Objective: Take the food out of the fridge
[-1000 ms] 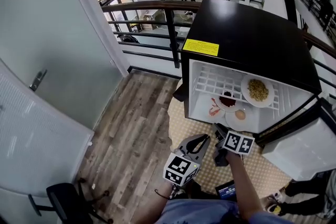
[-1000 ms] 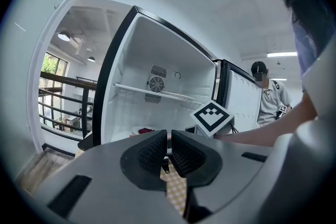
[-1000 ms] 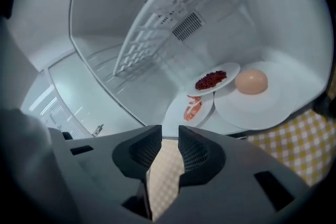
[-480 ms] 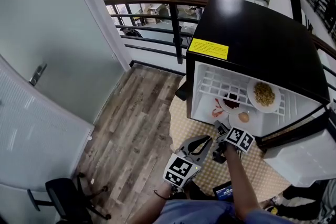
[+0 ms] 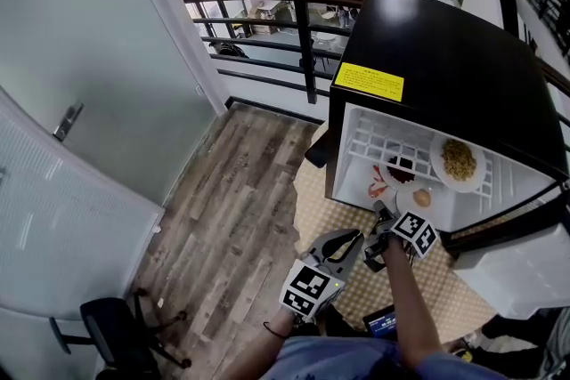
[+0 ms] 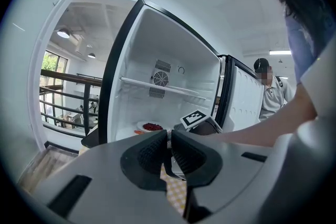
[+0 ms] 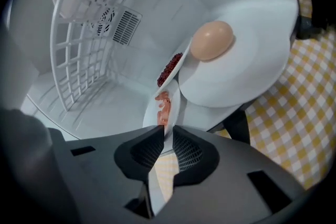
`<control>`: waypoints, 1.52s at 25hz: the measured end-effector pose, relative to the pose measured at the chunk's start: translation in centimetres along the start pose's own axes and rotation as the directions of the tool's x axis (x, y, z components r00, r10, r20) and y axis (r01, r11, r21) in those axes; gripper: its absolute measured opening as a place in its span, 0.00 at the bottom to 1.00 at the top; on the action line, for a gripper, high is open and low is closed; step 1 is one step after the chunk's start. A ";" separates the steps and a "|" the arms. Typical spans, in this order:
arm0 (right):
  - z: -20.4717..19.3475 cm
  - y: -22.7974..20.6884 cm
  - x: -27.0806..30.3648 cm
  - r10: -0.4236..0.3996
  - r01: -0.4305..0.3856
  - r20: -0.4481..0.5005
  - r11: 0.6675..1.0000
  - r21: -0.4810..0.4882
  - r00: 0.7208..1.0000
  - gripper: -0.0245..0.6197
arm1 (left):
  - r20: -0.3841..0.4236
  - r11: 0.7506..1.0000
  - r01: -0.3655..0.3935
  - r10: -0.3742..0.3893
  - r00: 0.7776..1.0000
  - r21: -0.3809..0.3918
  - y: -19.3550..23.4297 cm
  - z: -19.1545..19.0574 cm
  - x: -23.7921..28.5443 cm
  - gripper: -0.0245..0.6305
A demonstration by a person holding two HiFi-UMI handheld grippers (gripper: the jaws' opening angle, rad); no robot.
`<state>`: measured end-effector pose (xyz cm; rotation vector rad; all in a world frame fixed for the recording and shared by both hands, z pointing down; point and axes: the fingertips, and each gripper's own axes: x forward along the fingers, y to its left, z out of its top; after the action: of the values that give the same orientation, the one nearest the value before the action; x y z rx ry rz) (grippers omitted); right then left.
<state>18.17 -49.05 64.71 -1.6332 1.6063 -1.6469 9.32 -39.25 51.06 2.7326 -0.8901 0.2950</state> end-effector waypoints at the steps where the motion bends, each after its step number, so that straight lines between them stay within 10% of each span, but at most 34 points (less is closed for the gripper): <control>1: -0.1 -0.1 -0.2 0.008 -0.008 -0.003 0.999 0.031 1.000 0.13 | -0.003 1.000 -0.002 0.002 1.000 -0.004 0.1 -0.2 -0.2 0.07; 27: -3.7 -2.0 -2.0 0.053 -0.047 -0.016 0.965 0.259 0.998 0.20 | -0.011 0.999 -0.013 0.012 1.000 -0.044 0.7 -0.9 -2.5 0.07; 38: -3.9 0.1 -2.6 0.151 -0.144 0.001 0.943 0.301 0.989 0.08 | -0.014 0.998 -0.013 0.012 1.000 -0.055 0.6 -1.4 -3.4 0.07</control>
<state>15.69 -45.11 64.49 -1.3150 1.3697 -1.7356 6.14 -37.43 51.57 2.6722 -0.8981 0.2866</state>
